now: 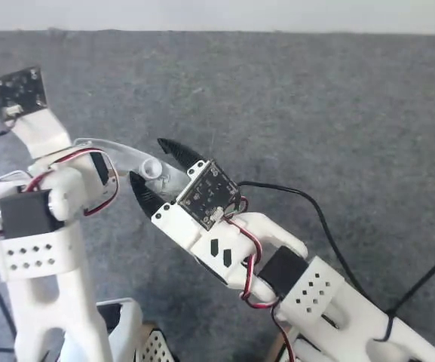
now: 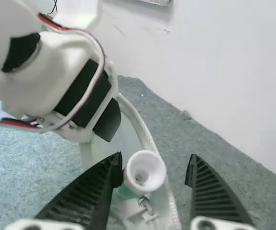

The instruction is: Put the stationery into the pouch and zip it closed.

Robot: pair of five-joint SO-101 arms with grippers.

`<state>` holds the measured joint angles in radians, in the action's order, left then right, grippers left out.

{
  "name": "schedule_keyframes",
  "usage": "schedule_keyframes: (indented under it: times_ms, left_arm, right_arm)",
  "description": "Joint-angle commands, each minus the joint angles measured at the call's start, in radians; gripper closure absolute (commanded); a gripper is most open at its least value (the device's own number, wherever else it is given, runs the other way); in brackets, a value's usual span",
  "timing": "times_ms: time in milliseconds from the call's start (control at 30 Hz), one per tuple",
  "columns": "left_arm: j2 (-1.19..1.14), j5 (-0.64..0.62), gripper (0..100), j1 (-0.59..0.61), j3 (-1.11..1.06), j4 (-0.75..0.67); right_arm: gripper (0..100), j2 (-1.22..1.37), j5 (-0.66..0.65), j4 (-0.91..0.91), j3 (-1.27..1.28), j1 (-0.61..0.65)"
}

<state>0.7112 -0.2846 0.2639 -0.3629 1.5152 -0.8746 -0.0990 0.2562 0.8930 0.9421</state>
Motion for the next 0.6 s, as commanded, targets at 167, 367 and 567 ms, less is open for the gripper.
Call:
schedule_keyframes:
  times_ms: [167, 367, 567]
  left_arm:
    - [-0.011, -0.012, 99, 0.005, 0.01, -0.038]
    - [-0.011, -0.012, 99, 0.005, 0.01, -0.038]
    - [-0.011, -0.012, 99, 0.005, 0.01, -0.037]
  right_arm:
    - [80.1, -0.186, -0.017, 0.133, -0.041, 0.005]
    - [80.1, -0.193, -0.017, 0.143, -0.041, 0.044]
    - [80.3, -0.189, -0.017, 0.285, -0.135, 0.079]
